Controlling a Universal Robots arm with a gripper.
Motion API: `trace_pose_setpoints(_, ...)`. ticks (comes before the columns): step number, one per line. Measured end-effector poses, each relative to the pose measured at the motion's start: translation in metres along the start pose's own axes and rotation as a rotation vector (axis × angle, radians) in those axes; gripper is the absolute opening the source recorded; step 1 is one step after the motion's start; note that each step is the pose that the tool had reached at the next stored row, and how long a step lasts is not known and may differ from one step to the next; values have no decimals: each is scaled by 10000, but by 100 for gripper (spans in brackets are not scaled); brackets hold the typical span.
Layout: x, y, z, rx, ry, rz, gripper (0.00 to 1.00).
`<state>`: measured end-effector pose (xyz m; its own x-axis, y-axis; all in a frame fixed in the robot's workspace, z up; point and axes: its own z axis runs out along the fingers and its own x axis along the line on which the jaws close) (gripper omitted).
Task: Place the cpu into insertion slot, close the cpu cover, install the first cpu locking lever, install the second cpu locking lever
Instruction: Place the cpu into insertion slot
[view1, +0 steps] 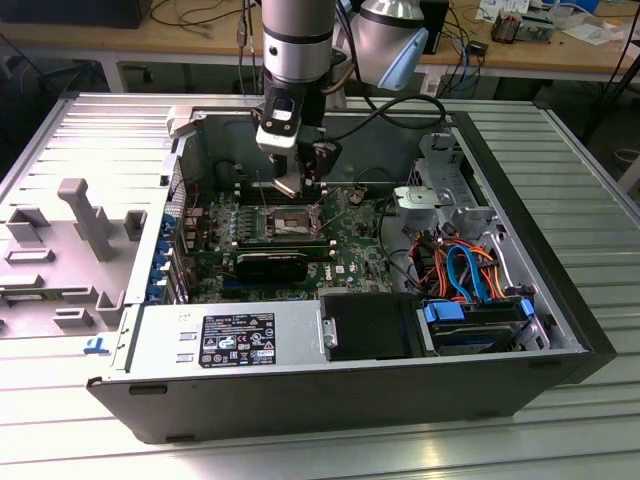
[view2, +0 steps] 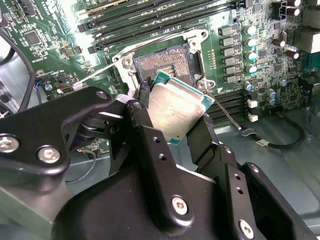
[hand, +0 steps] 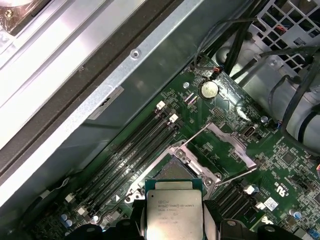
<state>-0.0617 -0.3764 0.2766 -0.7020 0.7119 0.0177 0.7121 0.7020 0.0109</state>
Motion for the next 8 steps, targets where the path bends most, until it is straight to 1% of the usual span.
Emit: trace_pose_setpoints(8,0,0,0,-6,-4,312,55)
